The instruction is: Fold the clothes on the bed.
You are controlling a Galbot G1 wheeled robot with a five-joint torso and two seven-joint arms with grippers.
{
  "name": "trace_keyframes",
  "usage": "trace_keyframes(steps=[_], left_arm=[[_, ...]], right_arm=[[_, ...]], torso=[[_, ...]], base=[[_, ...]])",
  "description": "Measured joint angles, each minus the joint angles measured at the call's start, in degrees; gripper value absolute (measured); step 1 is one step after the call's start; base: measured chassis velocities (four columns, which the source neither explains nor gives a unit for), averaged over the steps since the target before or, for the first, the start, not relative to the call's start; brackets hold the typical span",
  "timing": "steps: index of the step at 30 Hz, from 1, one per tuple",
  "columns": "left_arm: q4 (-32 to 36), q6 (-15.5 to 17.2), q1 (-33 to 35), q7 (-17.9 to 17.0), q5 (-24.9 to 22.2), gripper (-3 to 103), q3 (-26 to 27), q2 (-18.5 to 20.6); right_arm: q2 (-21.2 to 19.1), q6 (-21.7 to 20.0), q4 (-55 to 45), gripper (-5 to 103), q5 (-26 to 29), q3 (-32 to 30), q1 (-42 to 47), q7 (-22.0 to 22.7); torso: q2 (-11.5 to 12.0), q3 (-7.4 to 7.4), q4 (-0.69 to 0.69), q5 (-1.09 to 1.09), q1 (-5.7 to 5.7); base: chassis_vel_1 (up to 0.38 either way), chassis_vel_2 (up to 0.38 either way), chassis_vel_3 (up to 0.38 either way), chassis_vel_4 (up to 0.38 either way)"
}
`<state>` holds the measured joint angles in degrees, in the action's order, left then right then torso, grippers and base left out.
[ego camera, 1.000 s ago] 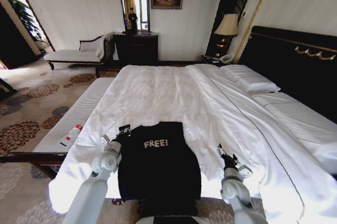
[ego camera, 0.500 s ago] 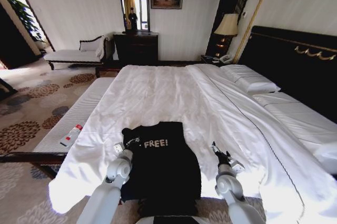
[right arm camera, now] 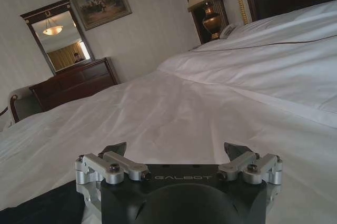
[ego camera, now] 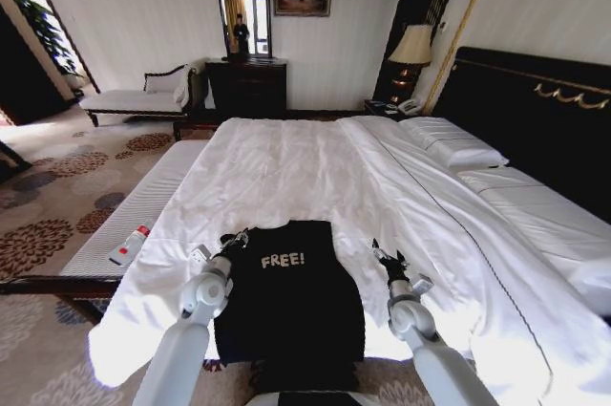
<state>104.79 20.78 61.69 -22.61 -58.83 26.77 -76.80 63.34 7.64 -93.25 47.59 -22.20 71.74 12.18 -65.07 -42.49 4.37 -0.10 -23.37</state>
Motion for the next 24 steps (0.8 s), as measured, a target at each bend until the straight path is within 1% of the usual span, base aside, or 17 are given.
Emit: trace_keyframes(steps=[1,2,3,4,5,7,8,11,12,13,15,16,17,18,19,21,24], left_arm=[[-0.7,0.03,-0.69,-0.13,-0.36,55,1.06,0.45],[-1.1,0.22,-0.62,-0.36,-0.33,60,2.89,1.25],[-1.1,0.22,-0.62,-0.36,-0.33,60,2.89,1.25],[-1.33,0.34,-0.07,-0.36,0.05,60,4.73,2.12],[-1.53,0.47,0.9,-0.4,0.52,66,6.61,3.1],[-1.63,0.87,3.64,-0.4,1.08,76,10.23,4.96],[-1.63,0.87,3.64,-0.4,1.08,76,10.23,4.96],[-0.82,1.19,8.89,-0.23,4.4,92,14.18,6.64],[-0.82,1.19,8.89,-0.23,4.4,92,14.18,6.64],[-0.29,1.19,10.54,-0.08,5.41,97,14.87,6.7],[1.1,1.16,12.57,0.13,6.07,99,15.81,6.26],[1.72,1.15,13.24,0.14,6.26,100,16.21,5.86],[2.22,1.14,13.69,0.11,6.45,100,16.52,5.47],[2.22,1.14,13.69,0.11,6.45,100,16.52,5.47],[2.76,1.12,14.1,0.05,6.65,100,16.77,5.13],[3.7,1.08,14.9,-0.12,7.1,100,17.17,4.53],[4.74,1.07,15.81,-0.3,7.36,100,17.61,3.8]], right_arm=[[-0.61,0.18,1.28,100,1.02,0.41,-0.77,-1.42],[-1.32,0.19,3.11,100,2.62,1.37,-2.47,-3.04],[-1.32,0.19,3.11,100,2.62,1.37,-2.47,-3.04],[-1.82,-0.05,4.69,100,4.03,2.27,-4.24,-4.28],[-2.2,-0.37,6.22,100,5.44,3.18,-6.04,-5.27],[-2.58,-1.05,9.86,100,8.42,5.35,-9.81,-7.63],[-2.58,-1.05,9.86,100,8.42,5.35,-9.81,-7.63],[-3.49,-2.82,15.73,100,11.64,9.04,-15.37,-14.95],[-3.49,-2.82,15.73,100,11.64,9.04,-15.37,-14.95],[-3.73,-3.25,17.74,100,11.94,10.47,-16.83,-18.09],[-3.89,-4.02,21.31,100,12.76,13.18,-19.86,-22.84],[-3.84,-4.69,22.49,100,14.16,14.39,-21.11,-24.13],[-3.65,-5.49,23.11,100,16.02,15.44,-22.23,-24.84],[-3.65,-5.49,23.11,100,16.02,15.44,-22.23,-24.84],[-3.26,-6.48,23.45,100,18.42,16.43,-23.51,-25.34],[-2.25,-7.82,23.86,100,21.57,17.97,-25.61,-25.89],[-1.0,-8.79,24.89,100,22.51,19.68,-27.65,-26.18]], torso=[[0.0,0.0,0.09,-0.03,0.0],[0.0,0.0,0.06,-0.01,0.0],[0.0,0.0,0.06,-0.01,0.0],[0.0,0.0,0.02,0.01,0.0],[0.0,0.0,-0.05,0.0,0.0],[0.0,0.0,-0.08,0.01,0.0],[0.0,0.0,-0.08,0.01,0.0],[0.0,0.0,-0.09,-0.03,0.0],[0.0,0.0,-0.09,-0.03,0.0],[0.0,0.0,-0.06,-0.03,0.0],[0.0,0.01,-0.03,-0.01,0.01],[0.0,0.0,-0.01,0.0,0.01],[0.0,0.0,0.0,0.0,0.01],[0.0,0.0,0.0,0.0,0.01],[0.0,0.0,0.0,0.01,0.01],[0.0,0.01,-0.04,-0.01,0.01],[0.0,0.0,-0.05,-0.01,0.01]], base=[[0.0,0.0,0.0,0.0],[0.0,0.0,0.0,0.0],[0.0,0.0,0.0,0.0],[0.0,0.0,0.0,0.0],[0.0,0.0,0.0,0.0],[0.0,0.0,0.0,0.0],[0.0,0.0,0.0,0.0],[0.0,0.0,0.0,0.0],[0.0,0.0,0.0,0.0],[0.0,0.0,0.0,0.0],[0.0,0.0,0.0,0.0],[0.0,0.0,0.0,0.0],[0.0,0.0,0.0,0.0],[0.0,0.0,0.0,0.0],[0.0,0.0,0.0,0.0],[0.0,0.0,0.0,0.0],[0.0,0.0,0.0,0.0]])
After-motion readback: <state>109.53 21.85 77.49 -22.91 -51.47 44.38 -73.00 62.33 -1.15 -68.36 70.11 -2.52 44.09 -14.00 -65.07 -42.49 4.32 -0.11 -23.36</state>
